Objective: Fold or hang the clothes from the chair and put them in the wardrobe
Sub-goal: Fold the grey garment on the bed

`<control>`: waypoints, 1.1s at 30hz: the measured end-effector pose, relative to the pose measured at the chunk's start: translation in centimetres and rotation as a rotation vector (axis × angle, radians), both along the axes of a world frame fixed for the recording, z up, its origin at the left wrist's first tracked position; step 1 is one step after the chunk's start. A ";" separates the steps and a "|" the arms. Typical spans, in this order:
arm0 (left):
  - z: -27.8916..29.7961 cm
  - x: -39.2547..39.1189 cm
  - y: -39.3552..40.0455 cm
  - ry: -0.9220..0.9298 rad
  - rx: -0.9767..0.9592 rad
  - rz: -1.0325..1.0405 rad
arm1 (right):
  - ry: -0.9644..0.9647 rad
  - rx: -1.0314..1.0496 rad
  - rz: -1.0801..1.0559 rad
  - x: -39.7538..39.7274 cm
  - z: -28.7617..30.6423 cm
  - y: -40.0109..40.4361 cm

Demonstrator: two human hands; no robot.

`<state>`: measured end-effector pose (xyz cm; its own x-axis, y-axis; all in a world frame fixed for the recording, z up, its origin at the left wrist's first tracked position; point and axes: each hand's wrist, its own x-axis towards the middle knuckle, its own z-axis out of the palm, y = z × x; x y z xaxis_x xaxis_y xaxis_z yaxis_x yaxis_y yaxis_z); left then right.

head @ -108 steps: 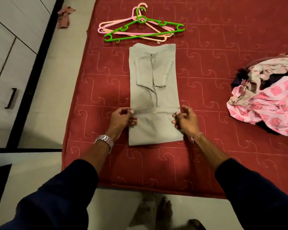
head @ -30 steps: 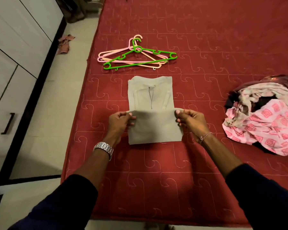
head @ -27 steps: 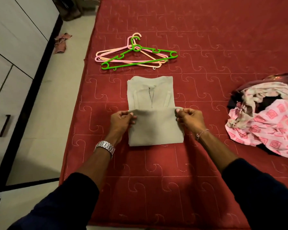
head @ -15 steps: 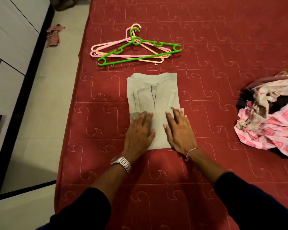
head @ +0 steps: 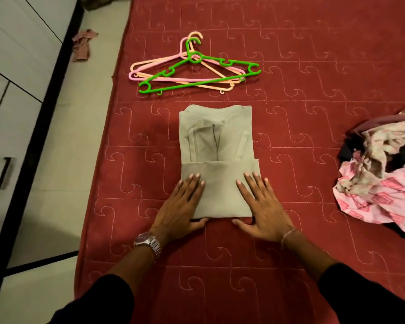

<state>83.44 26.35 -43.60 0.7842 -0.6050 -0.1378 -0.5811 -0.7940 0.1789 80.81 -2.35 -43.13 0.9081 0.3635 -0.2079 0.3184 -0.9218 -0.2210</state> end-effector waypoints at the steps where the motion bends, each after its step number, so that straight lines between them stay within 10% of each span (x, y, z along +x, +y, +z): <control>1: 0.0 -0.2 0.6 -0.012 0.019 0.009 | 0.006 -0.010 0.002 -0.4 -0.1 -0.6; 12: 0.4 -2.2 1.6 -0.077 -0.024 0.176 | -0.144 -0.047 -0.185 -1.4 0.7 1.3; 25: 9.2 -1.5 0.8 0.149 -0.808 0.618 | -0.145 0.679 -0.509 -1.6 9.3 0.2; 33: 6.1 2.5 -3.0 0.119 -0.859 0.907 | -0.091 0.821 -0.750 3.4 6.8 2.0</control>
